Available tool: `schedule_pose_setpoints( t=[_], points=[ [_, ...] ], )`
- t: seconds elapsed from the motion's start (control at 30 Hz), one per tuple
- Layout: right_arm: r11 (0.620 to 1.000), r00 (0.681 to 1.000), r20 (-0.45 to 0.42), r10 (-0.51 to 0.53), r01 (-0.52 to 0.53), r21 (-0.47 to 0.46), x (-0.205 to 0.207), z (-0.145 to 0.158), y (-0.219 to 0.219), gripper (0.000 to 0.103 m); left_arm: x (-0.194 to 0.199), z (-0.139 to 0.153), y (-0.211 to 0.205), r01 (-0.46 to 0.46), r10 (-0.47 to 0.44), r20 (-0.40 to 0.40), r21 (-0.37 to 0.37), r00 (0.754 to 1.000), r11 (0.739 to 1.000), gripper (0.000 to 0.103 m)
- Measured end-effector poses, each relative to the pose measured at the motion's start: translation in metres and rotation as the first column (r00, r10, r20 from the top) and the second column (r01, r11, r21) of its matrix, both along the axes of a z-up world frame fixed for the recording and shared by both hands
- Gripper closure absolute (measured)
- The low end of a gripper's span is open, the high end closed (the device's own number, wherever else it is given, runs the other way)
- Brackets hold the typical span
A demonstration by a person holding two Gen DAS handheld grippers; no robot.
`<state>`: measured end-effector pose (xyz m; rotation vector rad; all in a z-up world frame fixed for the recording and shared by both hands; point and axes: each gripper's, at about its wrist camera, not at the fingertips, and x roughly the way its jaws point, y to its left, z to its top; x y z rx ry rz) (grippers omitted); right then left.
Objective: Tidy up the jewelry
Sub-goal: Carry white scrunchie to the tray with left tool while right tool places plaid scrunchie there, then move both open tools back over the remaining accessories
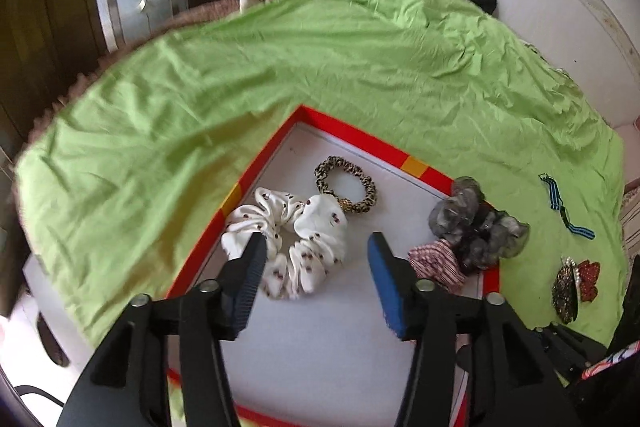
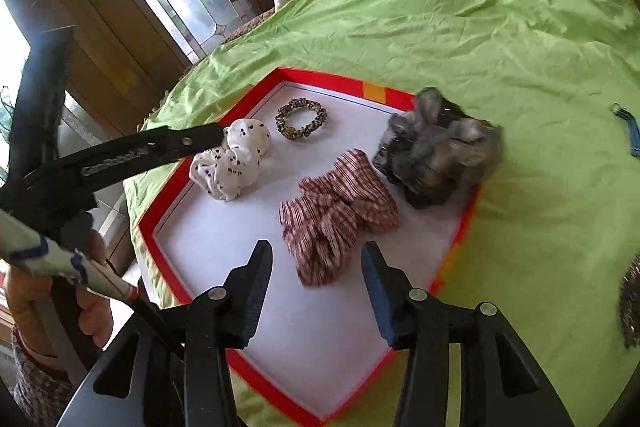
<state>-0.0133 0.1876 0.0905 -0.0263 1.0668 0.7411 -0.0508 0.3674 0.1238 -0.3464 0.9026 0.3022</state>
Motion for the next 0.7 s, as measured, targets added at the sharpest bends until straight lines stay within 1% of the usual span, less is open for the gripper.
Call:
schedule_pose_setpoints(
  t=[0.07, 0.2, 0.37, 0.53, 0.7],
  points=[
    [1.0, 1.0, 0.006, -0.014, 0.014, 0.007, -0.008, 0.004, -0.016, 0.051, -0.012, 0.01, -0.015, -0.001, 0.0, 0.016, 0.04, 1.0, 0.999, 0.044],
    [0.998, 0.998, -0.001, -0.061, 0.061, 0.016, -0.019, 0.006, -0.049, 0.051, -0.031, 0.021, -0.043, 0.012, -0.014, 0.026, 0.074, 1.0, 0.997, 0.042],
    [0.991, 0.991, -0.005, -0.13, 0.13, 0.013, -0.032, 0.005, -0.097, 0.05, -0.046, 0.027, -0.081, 0.045, -0.047, 0.027, 0.079, 0.999, 0.996, 0.041],
    [0.979, 0.979, 0.016, -0.204, 0.204, -0.006, -0.049, 0.004, -0.143, 0.049, -0.053, 0.031, -0.128, 0.117, -0.119, 0.026, 0.091, 0.993, 0.989, 0.041],
    [0.961, 0.961, 0.013, -0.277, 0.277, -0.014, -0.059, -0.002, -0.179, 0.048, -0.056, 0.03, -0.166, 0.18, -0.182, 0.005, 0.115, 0.983, 0.977, 0.041]
  ],
)
